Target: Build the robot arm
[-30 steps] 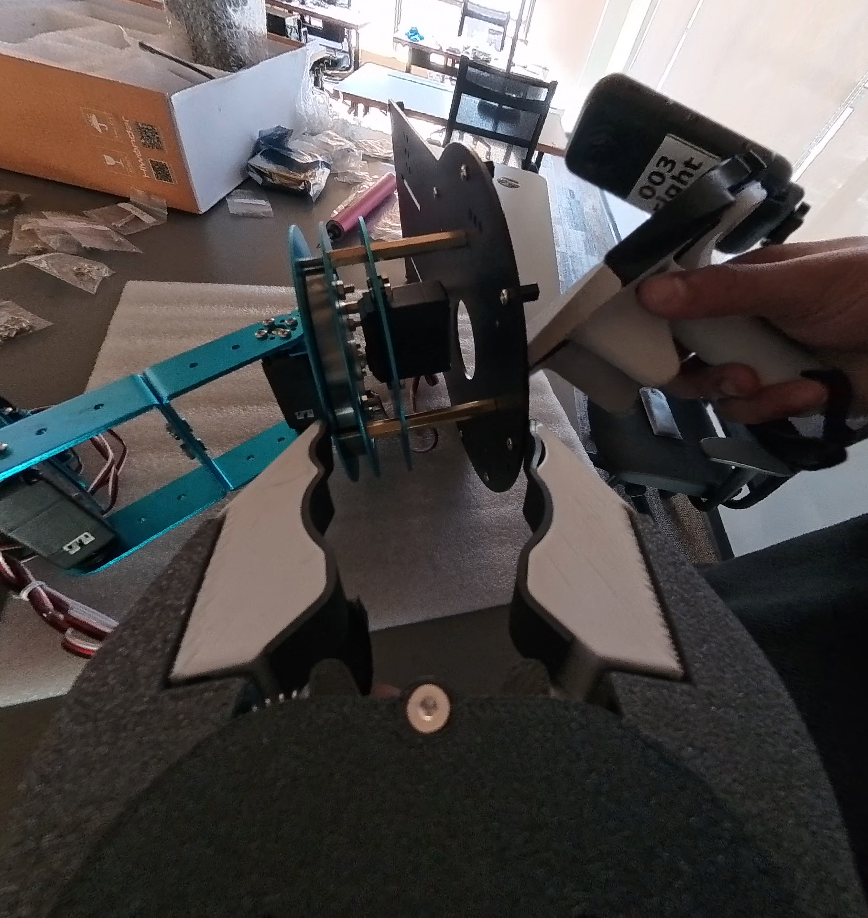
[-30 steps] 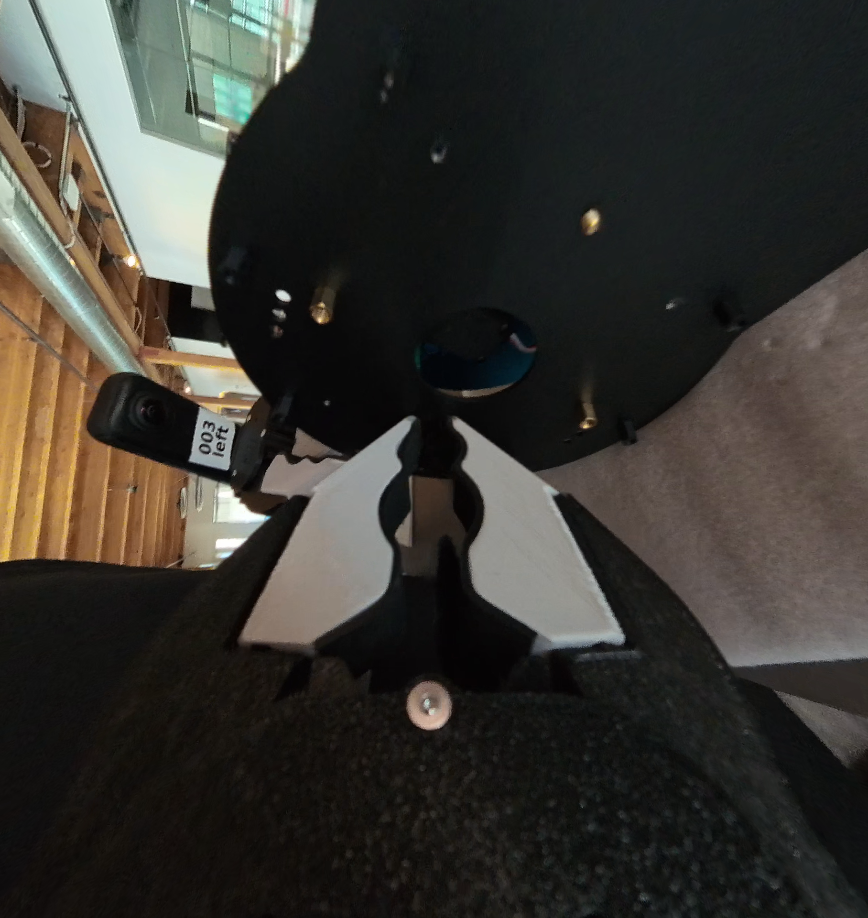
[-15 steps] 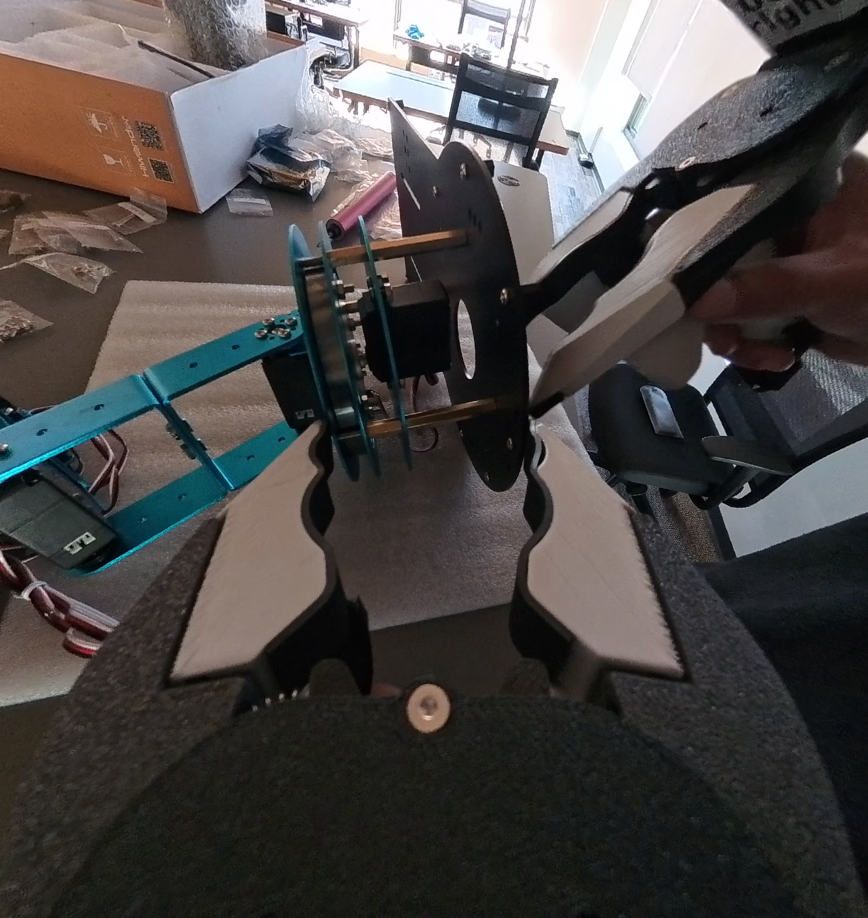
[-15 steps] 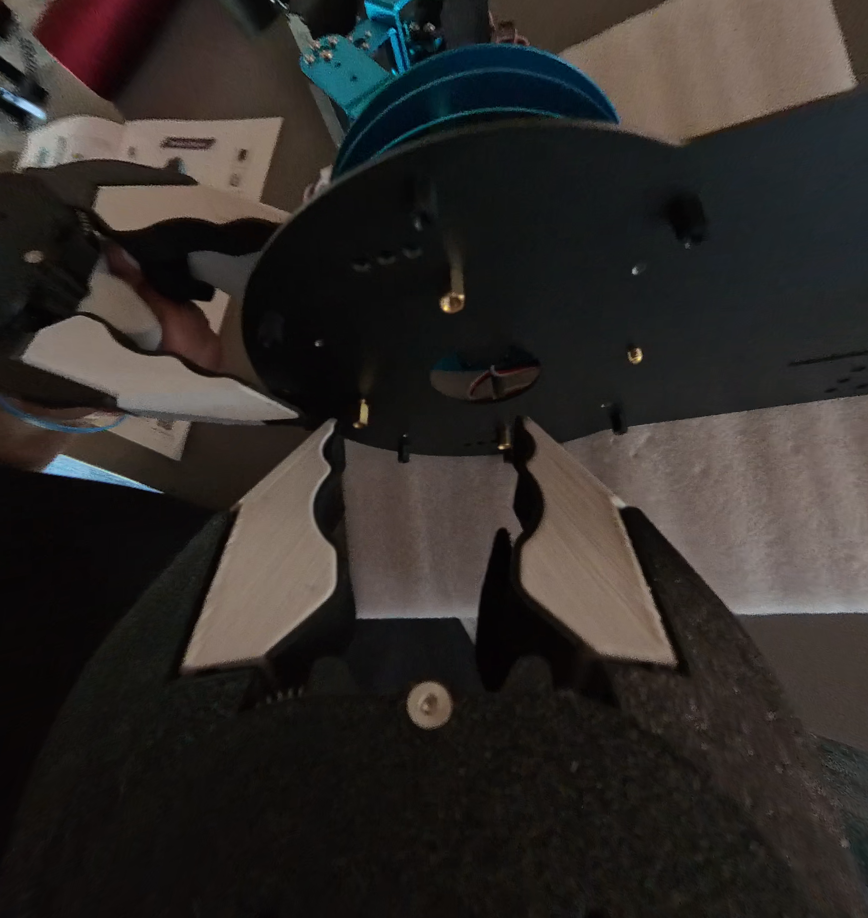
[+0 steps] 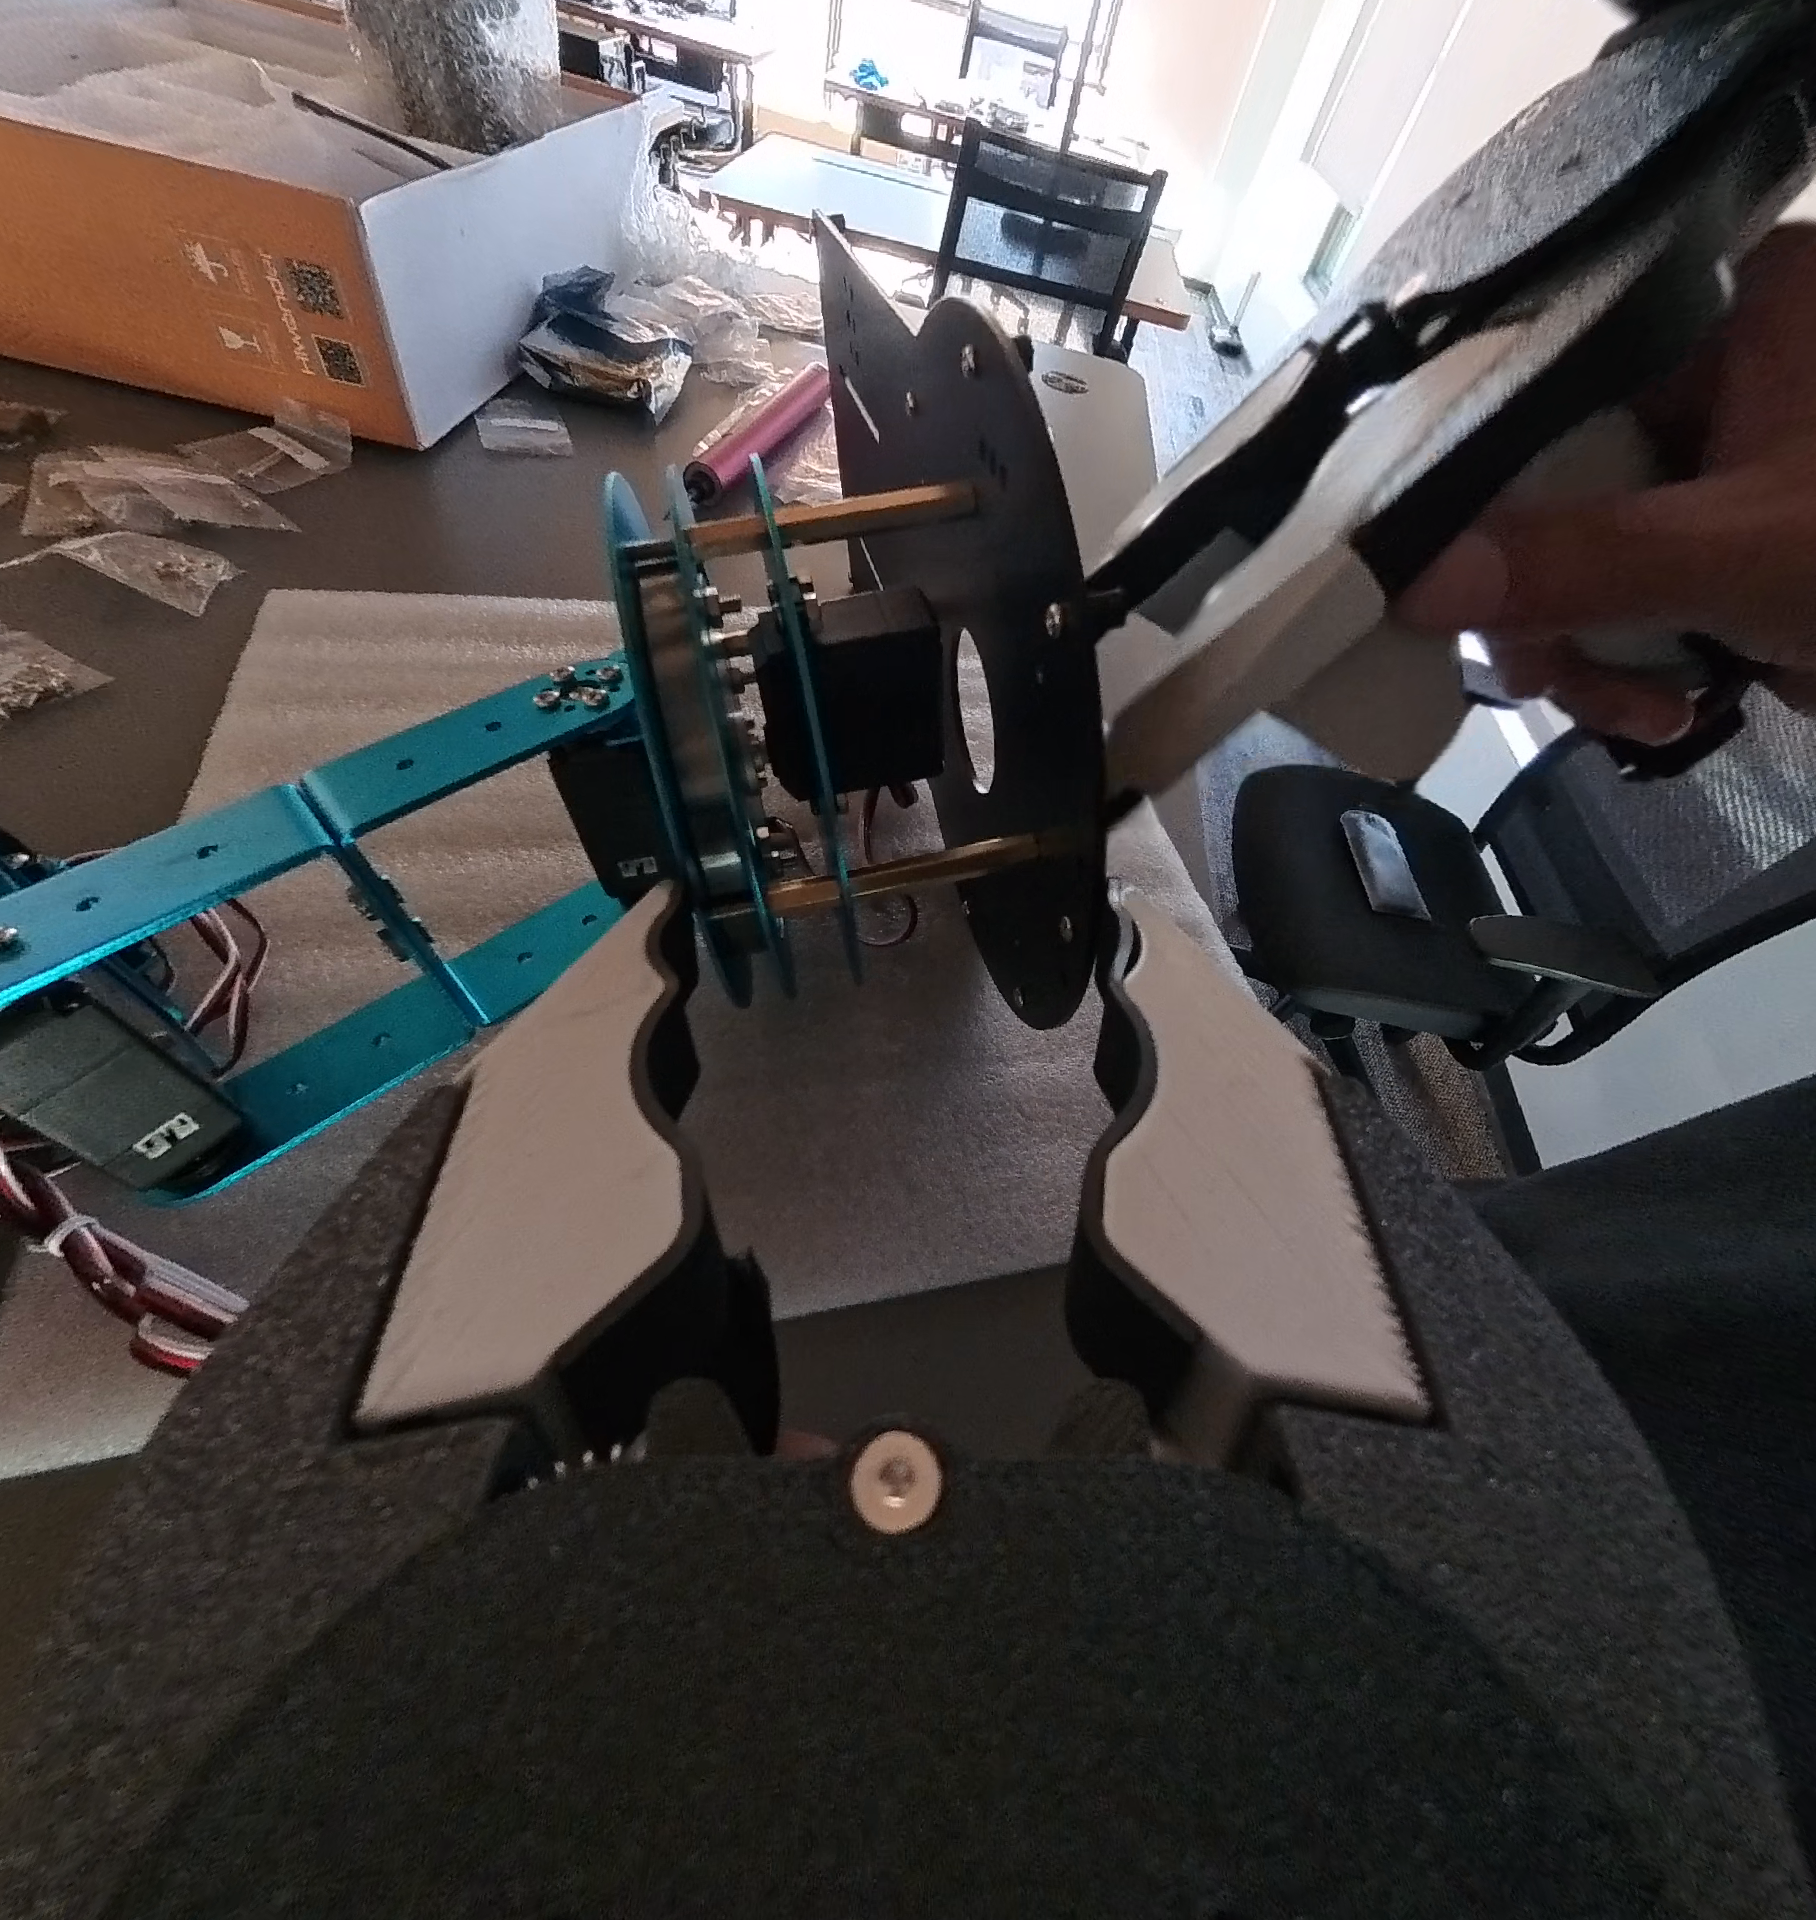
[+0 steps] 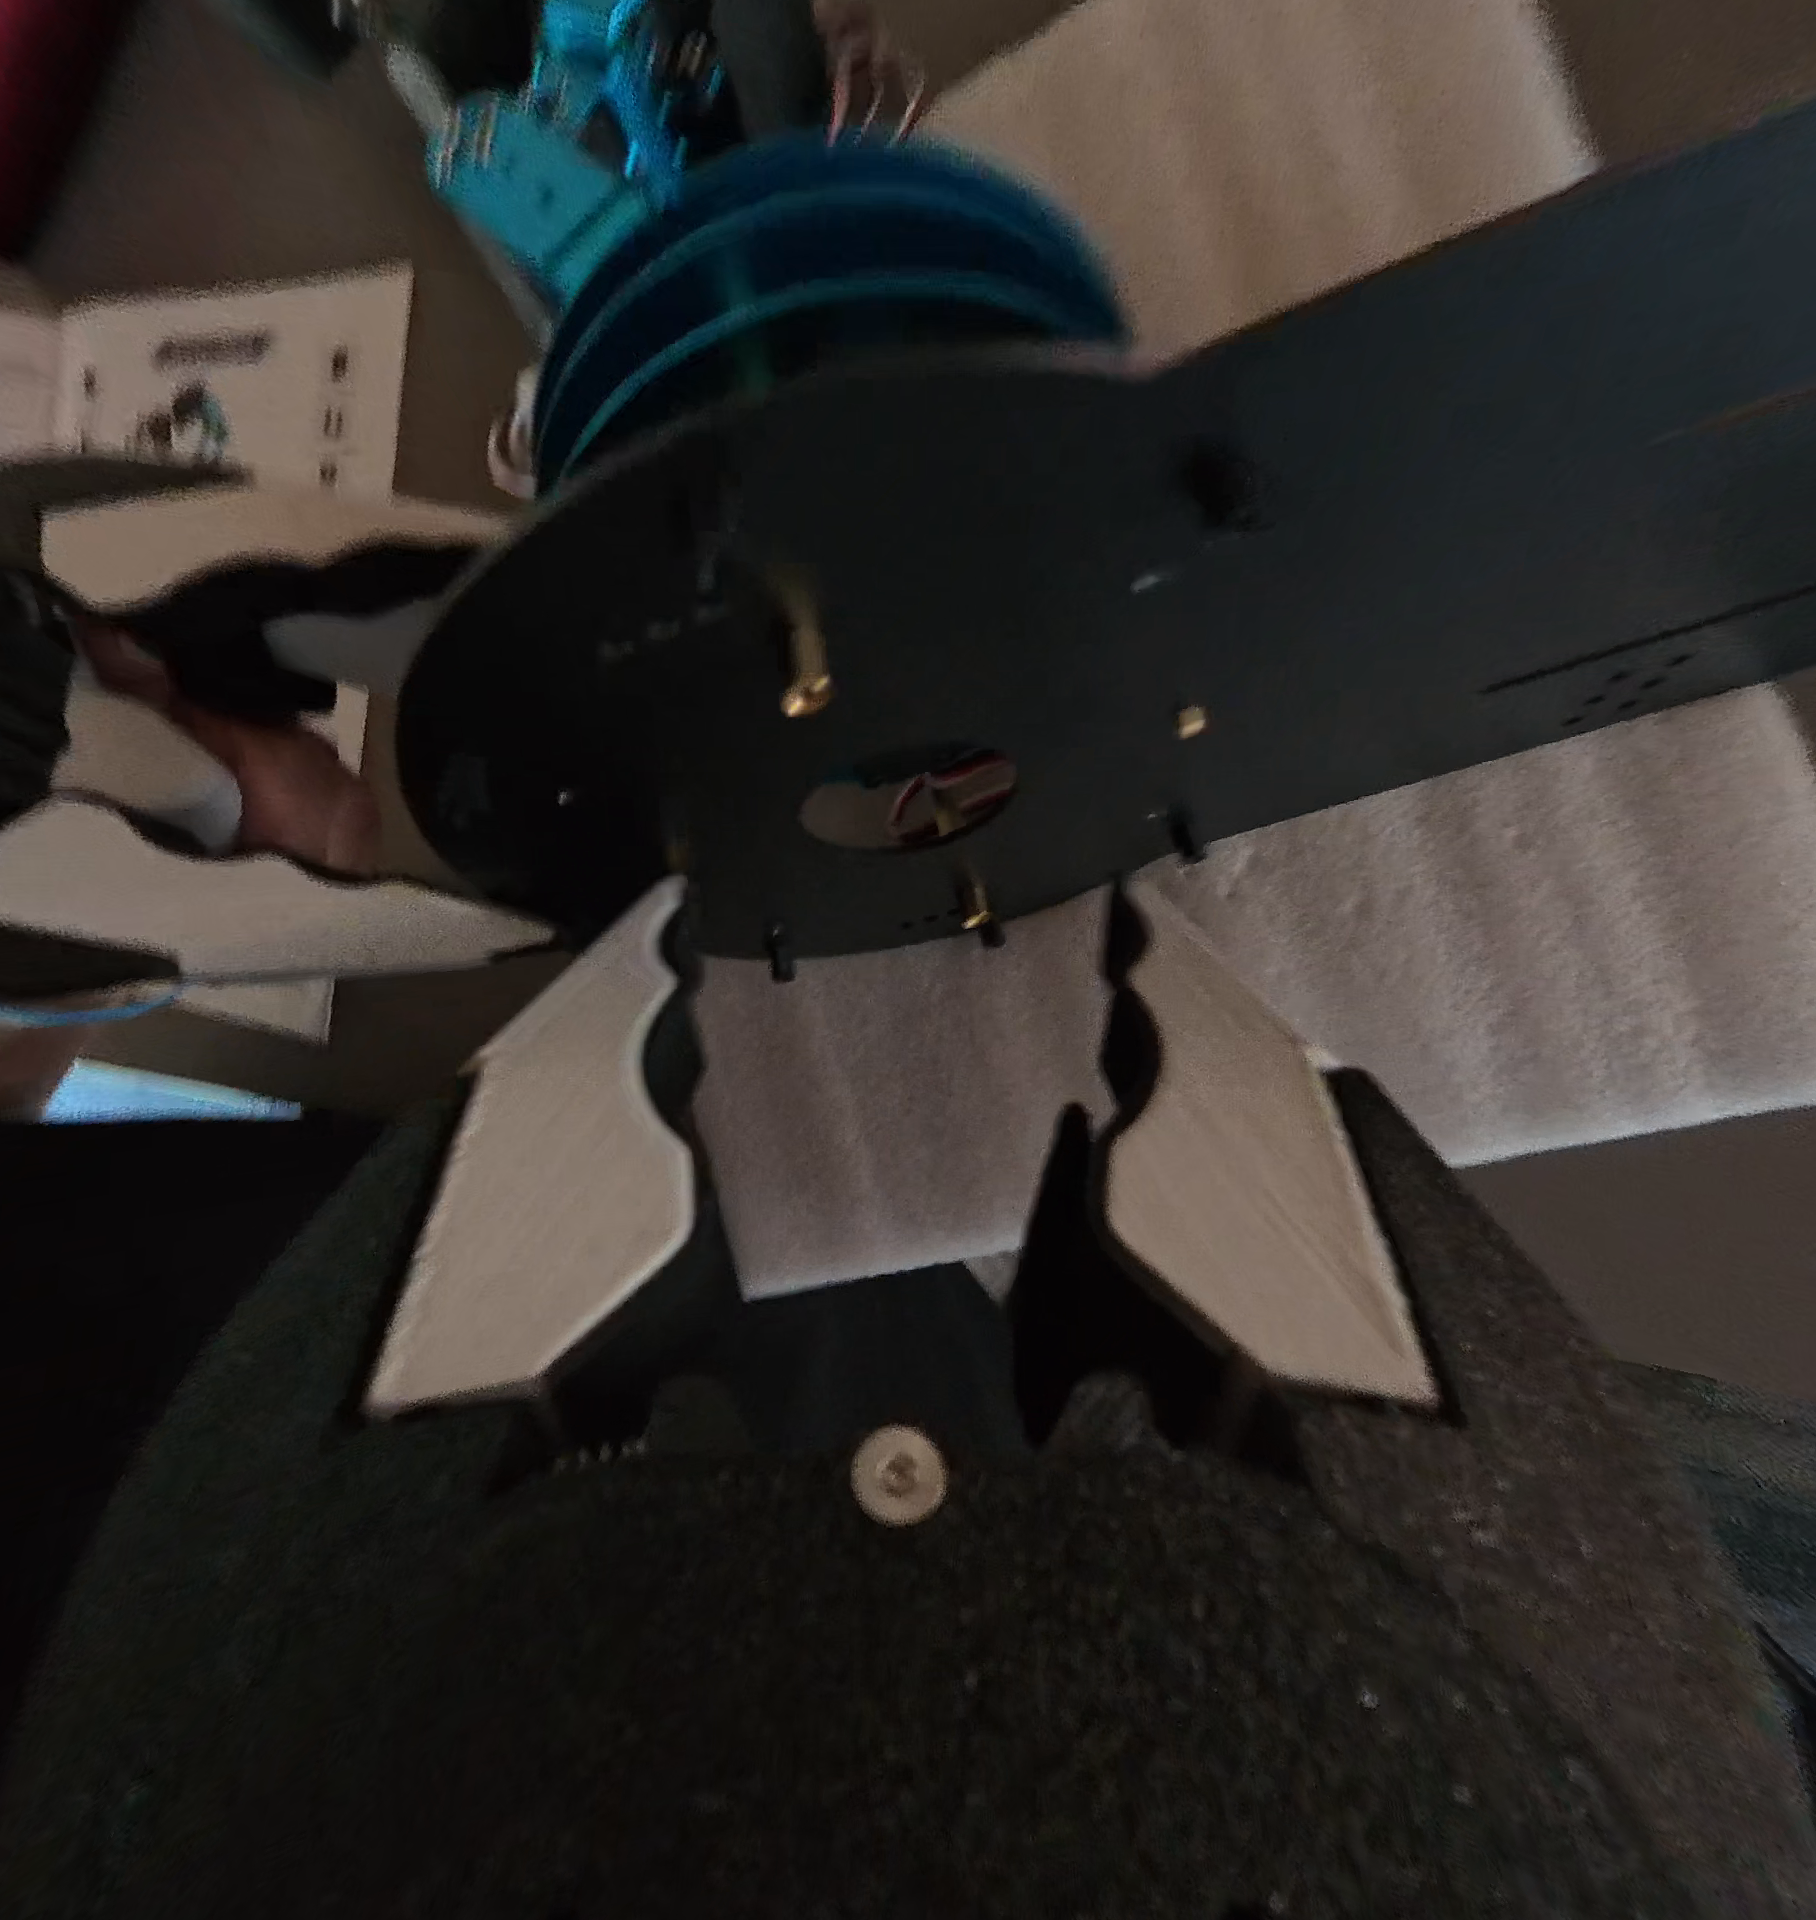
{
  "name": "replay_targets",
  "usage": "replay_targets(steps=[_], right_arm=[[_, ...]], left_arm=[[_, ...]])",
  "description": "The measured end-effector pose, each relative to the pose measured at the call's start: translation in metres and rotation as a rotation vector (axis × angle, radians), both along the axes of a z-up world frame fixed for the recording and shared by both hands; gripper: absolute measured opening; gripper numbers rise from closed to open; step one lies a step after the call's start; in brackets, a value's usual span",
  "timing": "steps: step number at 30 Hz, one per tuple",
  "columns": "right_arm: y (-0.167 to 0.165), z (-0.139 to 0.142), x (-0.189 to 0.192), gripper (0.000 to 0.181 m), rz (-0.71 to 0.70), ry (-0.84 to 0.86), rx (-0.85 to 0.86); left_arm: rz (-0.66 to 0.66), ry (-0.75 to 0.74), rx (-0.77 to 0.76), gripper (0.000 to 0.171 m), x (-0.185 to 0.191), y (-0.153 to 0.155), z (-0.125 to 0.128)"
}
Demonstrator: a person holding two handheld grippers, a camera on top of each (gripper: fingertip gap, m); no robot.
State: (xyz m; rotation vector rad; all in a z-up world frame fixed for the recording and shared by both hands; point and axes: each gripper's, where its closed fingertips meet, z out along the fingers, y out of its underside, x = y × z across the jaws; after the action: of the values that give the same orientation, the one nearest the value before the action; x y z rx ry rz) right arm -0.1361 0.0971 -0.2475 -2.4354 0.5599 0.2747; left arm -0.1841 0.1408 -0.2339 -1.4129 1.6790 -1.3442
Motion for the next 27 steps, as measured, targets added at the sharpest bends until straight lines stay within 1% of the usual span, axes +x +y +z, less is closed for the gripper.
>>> replay_targets(steps=[1, 2, 3, 4, 6, 8, 9, 11, 12, 13, 14, 16, 17, 19, 20, 21, 22, 23, 24, 25, 26, 27], right_arm=[[0.000, 0.010, 0.011, 0.067, -0.053, -0.032, 0.039], [-0.002, 0.018, 0.017, 0.067, -0.085, -0.034, 0.068], [-0.003, 0.022, 0.013, 0.075, -0.072, 0.006, 0.078], [-0.005, 0.020, 0.007, 0.083, -0.051, 0.033, 0.056], [-0.008, 0.004, -0.007, 0.094, -0.005, 0.042, -0.032], [-0.003, -0.004, -0.011, 0.089, 0.007, 0.015, -0.047], [-0.001, -0.006, -0.006, 0.088, -0.008, 0.001, -0.061], [-0.002, 0.012, 0.019, 0.072, -0.102, -0.058, -0.001], [-0.005, 0.020, 0.025, 0.073, -0.117, -0.057, 0.021], [-0.009, 0.022, 0.025, 0.079, -0.105, -0.053, 0.011], [-0.011, 0.018, 0.018, 0.089, -0.074, -0.036, -0.013], [-0.012, -0.001, -0.007, 0.094, -0.002, 0.014, -0.081], [-0.011, -0.010, -0.015, 0.095, 0.020, 0.012, -0.109], [-0.009, -0.020, -0.007, 0.092, 0.010, -0.052, -0.164], [-0.011, -0.021, -0.001, 0.097, -0.004, -0.056, -0.194], [-0.011, -0.013, 0.011, 0.084, -0.054, -0.084, -0.162], [-0.010, 0.001, 0.019, 0.072, -0.091, -0.076, -0.099], [-0.009, 0.014, 0.019, 0.075, -0.096, -0.041, -0.050], [-0.012, 0.020, 0.019, 0.079, -0.091, -0.032, -0.050], [-0.016, 0.019, 0.016, 0.083, -0.071, -0.038, -0.081], [-0.018, 0.013, 0.006, 0.092, -0.030, -0.013, -0.122], [-0.016, 0.007, -0.005, 0.095, 0.004, 0.006, -0.145]], left_arm=[[-0.001, 0.001, 0.003, 0.077, 0.000, 0.000, 0.000], [-0.001, 0.000, 0.003, 0.077, 0.000, 0.000, 0.000], [0.000, 0.000, 0.001, 0.077, 0.000, 0.000, 0.000], [0.000, -0.002, 0.000, 0.077, 0.000, 0.000, 0.000], [0.002, -0.005, -0.005, 0.077, 0.000, 0.000, 0.000], [0.003, -0.006, -0.006, 0.077, 0.000, 0.000, 0.000], [0.003, -0.006, -0.006, 0.077, 0.000, 0.000, 0.000], [0.002, -0.008, -0.006, 0.077, 0.000, 0.000, 0.000], [0.002, -0.008, -0.006, 0.077, 0.000, 0.000, 0.000], [0.001, -0.008, -0.006, 0.077, 0.000, 0.000, 0.000], [0.001, -0.008, -0.007, 0.077, 0.000, 0.000, 0.000], [0.001, -0.010, -0.009, 0.077, 0.000, 0.000, 0.000], [0.001, -0.010, -0.009, 0.077, 0.000, 0.000, 0.000], [0.002, -0.011, -0.010, 0.077, 0.000, 0.000, 0.000], [0.004, -0.011, -0.014, 0.077, 0.000, 0.001, 0.000], [0.004, -0.011, -0.015, 0.077, 0.000, 0.001, 0.000], [0.003, -0.011, -0.006, 0.077, 0.000, 0.001, 0.000], [0.004, -0.011, -0.008, 0.077, 0.000, 0.001, 0.000], [0.005, -0.014, -0.012, 0.077, 0.000, 0.000, 0.000], [0.005, -0.015, -0.013, 0.077, 0.000, 0.001, 0.000], [0.005, -0.015, -0.013, 0.077, 0.000, 0.001, 0.000], [0.004, -0.015, -0.012, 0.077, 0.000, 0.001, 0.000]])
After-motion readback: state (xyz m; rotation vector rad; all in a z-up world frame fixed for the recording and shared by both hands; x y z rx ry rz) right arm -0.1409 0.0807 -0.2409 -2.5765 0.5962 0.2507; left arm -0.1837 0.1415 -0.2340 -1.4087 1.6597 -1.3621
